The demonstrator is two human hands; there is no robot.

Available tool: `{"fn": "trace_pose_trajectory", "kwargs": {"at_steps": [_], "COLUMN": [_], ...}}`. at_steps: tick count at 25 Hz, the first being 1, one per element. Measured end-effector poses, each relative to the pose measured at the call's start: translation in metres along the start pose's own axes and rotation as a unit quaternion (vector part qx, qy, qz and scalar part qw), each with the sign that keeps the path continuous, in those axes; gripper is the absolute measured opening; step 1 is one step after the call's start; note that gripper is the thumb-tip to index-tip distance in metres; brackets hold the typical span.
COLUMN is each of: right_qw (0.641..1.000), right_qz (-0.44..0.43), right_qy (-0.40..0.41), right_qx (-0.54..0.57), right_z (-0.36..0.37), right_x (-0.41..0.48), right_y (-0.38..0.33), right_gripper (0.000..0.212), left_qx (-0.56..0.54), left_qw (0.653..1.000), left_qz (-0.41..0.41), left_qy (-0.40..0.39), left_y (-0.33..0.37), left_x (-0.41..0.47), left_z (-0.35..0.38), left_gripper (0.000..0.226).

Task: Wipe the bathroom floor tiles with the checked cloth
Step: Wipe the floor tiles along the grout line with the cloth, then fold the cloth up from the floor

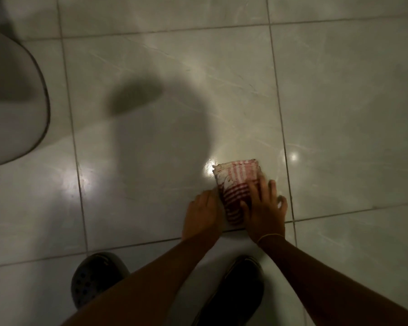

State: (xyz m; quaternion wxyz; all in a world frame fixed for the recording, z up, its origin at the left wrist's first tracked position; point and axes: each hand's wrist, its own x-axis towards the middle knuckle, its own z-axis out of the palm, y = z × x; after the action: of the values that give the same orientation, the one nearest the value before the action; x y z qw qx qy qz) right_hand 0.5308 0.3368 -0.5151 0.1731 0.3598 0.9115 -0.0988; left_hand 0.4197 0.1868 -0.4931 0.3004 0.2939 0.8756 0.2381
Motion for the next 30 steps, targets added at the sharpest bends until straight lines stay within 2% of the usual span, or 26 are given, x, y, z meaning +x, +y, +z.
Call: {"fn": "trace_pose_trajectory", "kwargs": {"at_steps": [2, 4, 6, 8, 11, 14, 16, 18, 19, 21, 22, 24, 25, 28, 30], "right_qw": [0.992, 0.971, 0.928, 0.902, 0.872, 0.820, 0.776, 0.724, 0.710, 0.700, 0.699, 0.702, 0.706, 0.726, 0.747], "right_qz": [0.111, 0.179, 0.234, 0.263, 0.273, 0.310, 0.312, 0.300, 0.292, 0.280, 0.271, 0.248, 0.234, 0.191, 0.143], "right_qy": [0.018, -0.007, -0.042, -0.066, -0.088, -0.105, -0.116, -0.118, -0.112, -0.103, -0.102, -0.100, -0.096, -0.080, -0.082], "right_qx": [0.056, 0.159, 0.288, 0.337, 0.396, 0.469, 0.535, 0.610, 0.631, 0.649, 0.654, 0.661, 0.661, 0.656, 0.644], "right_z": [-0.006, -0.014, -0.020, -0.027, -0.048, -0.081, -0.111, -0.149, -0.168, -0.211, -0.235, -0.281, -0.305, -0.378, -0.423], "right_x": [0.003, 0.014, 0.026, 0.035, 0.039, 0.043, 0.042, 0.045, 0.047, 0.052, 0.055, 0.063, 0.069, 0.082, 0.089], "right_y": [0.001, -0.005, -0.012, -0.014, -0.016, -0.022, -0.030, -0.041, -0.047, -0.058, -0.067, -0.087, -0.100, -0.150, -0.192], "right_gripper": [0.076, 0.070, 0.048, 0.026, 0.006, 0.003, 0.010, 0.020, 0.022, 0.023, 0.023, 0.024, 0.026, 0.049, 0.067], "left_qx": [-0.100, -0.162, -0.229, -0.271, -0.335, -0.367, -0.397, -0.459, -0.517, -0.612, -0.637, -0.647, -0.635, -0.571, -0.518], "left_qw": [0.984, 0.945, 0.900, 0.868, 0.830, 0.830, 0.815, 0.770, 0.730, 0.656, 0.640, 0.654, 0.677, 0.768, 0.821], "left_qz": [-0.137, -0.280, -0.370, -0.415, -0.445, -0.416, -0.417, -0.430, -0.424, -0.390, -0.377, -0.359, -0.349, -0.288, -0.239], "left_qy": [-0.047, -0.045, -0.016, -0.014, -0.039, -0.057, -0.066, -0.107, -0.144, -0.205, -0.203, -0.155, -0.128, -0.048, -0.012], "left_y": [0.036, 0.058, 0.071, 0.076, 0.075, 0.076, 0.083, 0.098, 0.106, 0.117, 0.122, 0.133, 0.136, 0.136, 0.130], "left_x": [0.020, 0.040, 0.056, 0.068, 0.078, 0.085, 0.088, 0.085, 0.083, 0.080, 0.080, 0.089, 0.094, 0.113, 0.123], "left_z": [0.005, 0.011, 0.010, 0.007, -0.004, -0.029, -0.051, -0.084, -0.103, -0.145, -0.169, -0.218, -0.245, -0.335, -0.399], "left_gripper": [0.051, 0.050, 0.050, 0.053, 0.059, 0.057, 0.059, 0.055, 0.047, 0.047, 0.051, 0.050, 0.045, 0.025, 0.023]}}
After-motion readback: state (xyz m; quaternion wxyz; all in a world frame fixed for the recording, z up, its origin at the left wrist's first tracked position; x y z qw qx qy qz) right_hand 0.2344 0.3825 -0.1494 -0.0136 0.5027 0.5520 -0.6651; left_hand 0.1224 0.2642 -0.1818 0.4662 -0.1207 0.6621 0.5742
